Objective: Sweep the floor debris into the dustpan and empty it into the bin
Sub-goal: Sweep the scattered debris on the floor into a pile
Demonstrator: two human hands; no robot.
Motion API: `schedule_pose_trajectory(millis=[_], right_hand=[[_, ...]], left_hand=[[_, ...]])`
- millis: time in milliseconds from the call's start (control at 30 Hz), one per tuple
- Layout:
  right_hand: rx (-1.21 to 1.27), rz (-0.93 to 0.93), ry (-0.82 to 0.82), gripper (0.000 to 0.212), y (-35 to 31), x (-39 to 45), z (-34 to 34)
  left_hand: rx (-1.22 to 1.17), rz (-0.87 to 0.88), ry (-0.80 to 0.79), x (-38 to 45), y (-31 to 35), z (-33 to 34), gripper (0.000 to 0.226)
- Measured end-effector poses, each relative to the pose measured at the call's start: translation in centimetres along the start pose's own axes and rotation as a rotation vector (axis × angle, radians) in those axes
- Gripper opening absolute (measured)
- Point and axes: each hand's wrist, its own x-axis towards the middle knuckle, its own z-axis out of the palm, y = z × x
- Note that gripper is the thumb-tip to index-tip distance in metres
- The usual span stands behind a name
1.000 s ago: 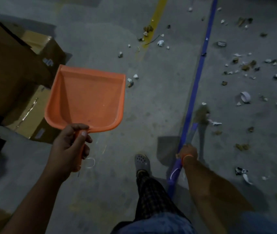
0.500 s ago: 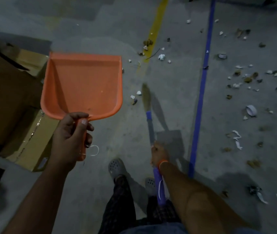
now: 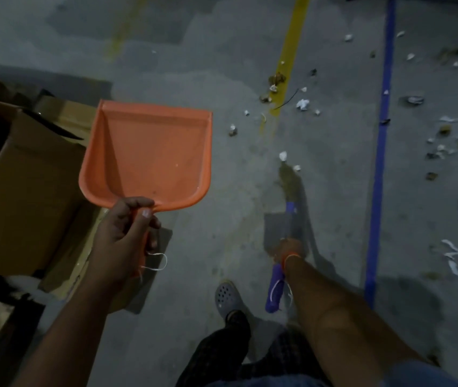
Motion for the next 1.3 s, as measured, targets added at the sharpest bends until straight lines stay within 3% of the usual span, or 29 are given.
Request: schedule_pose_trajectory(millis=[133,267,533,600,700,800,967,1133,1300], right_hand=[[0.120,0.146,0.191,0.038,-2.8,0.3,-2.1],[0.264,0.023,0.229,0.033,-4.8,1.4,-0.8],[0.270,-0.206,-0.209,0.038,-12.5,2.6,1.2],[0.178,-0.218,-0.262,0.032,-14.1,3.4,1.5],[0.031,-0.215,-0.313,0.038,-15.5,4.5,1.2],[0.014,-0.161,-0.344,0.036,-15.7,5.9,0.6],[-0.036,-0.150,-0.270,0.033,-15.8,8.5,-2.6],[0.030,-0.128,-0.054,0.034,-17.4,10.3,-5.6],[0.215,-0.111,0.052,0.042,-19.1,11.7,-7.9]], left_hand=[[-0.027,0.008,-0.001,2.9,0.6,-0.7,0.016],[-0.054,0.026,-0.011,5.9,1.2,-1.1,0.014],[-0.034,0.007,0.030,12.0,2.6,-1.9,0.017],[-0.035,0.001,0.047,13.5,3.1,-1.7,0.016],[-0.039,0.002,0.083,15.5,3.8,-1.0,0.014],[-0.038,0.001,0.117,17.3,4.5,-0.3,0.013],[-0.041,0.013,0.118,19.3,5.8,1.6,0.013],[-0.049,0.039,0.104,21.4,7.3,3.7,0.012],[-0.035,0.060,0.076,24.2,8.5,4.7,0.012]])
